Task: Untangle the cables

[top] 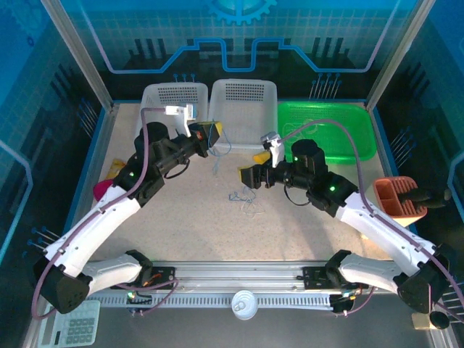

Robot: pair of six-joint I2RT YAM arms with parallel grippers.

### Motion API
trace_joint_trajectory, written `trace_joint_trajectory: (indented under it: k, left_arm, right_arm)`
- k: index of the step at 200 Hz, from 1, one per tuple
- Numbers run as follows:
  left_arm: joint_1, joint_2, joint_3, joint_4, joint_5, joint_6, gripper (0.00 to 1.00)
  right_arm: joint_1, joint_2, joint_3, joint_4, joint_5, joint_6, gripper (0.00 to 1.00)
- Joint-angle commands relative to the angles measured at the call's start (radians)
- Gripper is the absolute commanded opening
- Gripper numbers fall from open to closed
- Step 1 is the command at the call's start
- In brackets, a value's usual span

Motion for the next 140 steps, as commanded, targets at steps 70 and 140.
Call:
trace_joint_trajectory:
  k: [70, 140]
  left_arm:
    - [0.006, 0.014, 0.016, 0.089, 0.039, -0.066, 0.00]
    - [0.006, 0.015, 0.022, 0.101, 0.040, -0.079, 0.00]
  right_arm:
    - [0.024, 0.104, -0.016, 0.209, -0.079, 0.004, 0.81]
    - [0.051, 0.193, 0.000, 0.322, -0.084, 0.045, 0.81]
